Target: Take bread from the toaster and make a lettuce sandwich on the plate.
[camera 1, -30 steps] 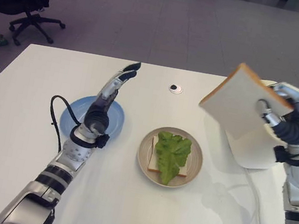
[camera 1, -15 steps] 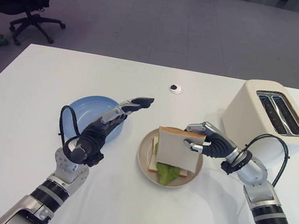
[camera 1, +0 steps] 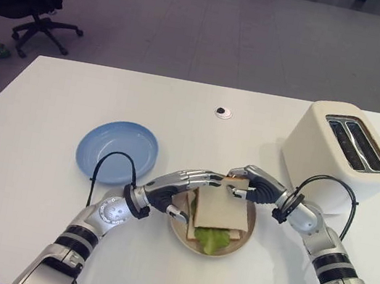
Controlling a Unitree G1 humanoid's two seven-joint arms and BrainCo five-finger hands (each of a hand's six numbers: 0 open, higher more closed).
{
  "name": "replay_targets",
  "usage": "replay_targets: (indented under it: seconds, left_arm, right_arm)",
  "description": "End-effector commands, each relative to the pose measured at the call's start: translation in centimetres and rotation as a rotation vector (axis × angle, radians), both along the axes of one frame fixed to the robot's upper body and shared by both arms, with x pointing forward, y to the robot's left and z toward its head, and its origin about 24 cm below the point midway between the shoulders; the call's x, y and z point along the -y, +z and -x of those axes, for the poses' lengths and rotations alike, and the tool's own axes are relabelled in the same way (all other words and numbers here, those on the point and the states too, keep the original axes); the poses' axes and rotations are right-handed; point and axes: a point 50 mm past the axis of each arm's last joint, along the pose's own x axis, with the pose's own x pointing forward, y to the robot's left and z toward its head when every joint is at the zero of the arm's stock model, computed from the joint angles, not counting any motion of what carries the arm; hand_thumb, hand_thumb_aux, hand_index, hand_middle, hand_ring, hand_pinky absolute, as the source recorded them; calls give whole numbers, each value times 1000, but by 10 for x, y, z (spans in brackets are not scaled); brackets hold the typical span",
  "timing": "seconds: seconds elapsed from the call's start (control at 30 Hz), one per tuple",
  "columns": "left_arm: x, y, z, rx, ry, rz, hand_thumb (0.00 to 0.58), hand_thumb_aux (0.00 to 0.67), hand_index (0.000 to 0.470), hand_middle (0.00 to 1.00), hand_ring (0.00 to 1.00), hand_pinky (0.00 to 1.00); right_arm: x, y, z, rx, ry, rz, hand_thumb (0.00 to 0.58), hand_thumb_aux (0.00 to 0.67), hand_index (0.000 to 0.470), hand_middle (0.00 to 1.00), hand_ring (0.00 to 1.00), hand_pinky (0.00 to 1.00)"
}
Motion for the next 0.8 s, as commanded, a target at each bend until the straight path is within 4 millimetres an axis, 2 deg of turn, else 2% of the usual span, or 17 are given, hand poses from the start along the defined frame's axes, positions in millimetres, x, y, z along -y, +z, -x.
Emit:
replay_targets:
  seconds: [0.03,0.07,0.1,0.13,0.17,0.23,0.27,0.33,0.4,0.5,0.63,0.67,0.7,0.73,0.77,0.8]
  left_arm:
    - [7,-20,11,-62,-60,-115,0,0,0,0,0,0]
    - [8,-22,12,-67,-64,-129,0,0,0,0,0,0]
    - [8,-23,12,-70,-65,-137,0,0,0,0,0,0]
    - [7,-24,13,-72,-65,-144,0,0,0,0,0,0]
    - [7,-25,13,-75,-68,-152,0,0,0,0,0,0]
    - [7,-28,15,-81,-76,-169,0,0,0,0,0,0]
    - [6,-28,15,-82,-76,-174,0,0,0,0,0,0]
    - [5,-28,15,-79,-71,-177,0,0,0,0,0,0]
    - [2,-24,11,-53,-46,-156,0,0,0,0,0,0]
    - [-3,-8,2,20,16,-67,0,0,0,0,0,0]
    - [-14,38,-11,196,124,235,0,0,0,0,0,0]
    - [-16,46,-10,221,122,303,0,0,0,0,0,0]
    - [-17,53,-6,231,104,364,0,0,0,0,0,0]
    - [-16,58,0,223,61,414,0,0,0,0,0,0]
    - [-14,60,7,206,6,445,0,0,0,0,0,0]
    - [-12,62,16,171,-65,472,0,0,0,0,0,0]
  right_arm:
    - [-1,-1,-6,39,-17,40,580,670,470,988,988,988]
    - [-1,-1,-6,48,-20,47,449,352,247,847,847,847]
    - [-2,-1,-6,55,-22,50,268,179,125,788,788,788]
    - [-2,-1,-6,64,-23,51,23,13,9,671,671,671]
    - [-2,0,-6,76,-25,48,0,0,0,573,573,573]
    - [-2,6,-8,115,-44,21,0,0,0,227,227,227]
    - [-1,10,-10,137,-60,-2,0,0,0,114,114,114]
    - [2,23,-15,194,-113,-76,0,0,0,0,0,0]
    - [7,32,-20,235,-164,-142,0,0,0,0,0,0]
    - [10,36,-21,243,-192,-191,0,0,0,0,0,0]
    - [12,42,-16,217,-179,-308,0,0,0,0,0,0]
    - [14,46,-13,205,-167,-352,0,0,0,31,31,31]
    - [15,49,-11,194,-153,-390,58,34,24,90,90,90]
    - [17,52,-9,178,-136,-427,285,192,135,208,208,208]
    - [18,55,-7,161,-117,-459,445,347,243,373,373,373]
    - [20,58,-2,136,-85,-489,564,560,393,663,663,663]
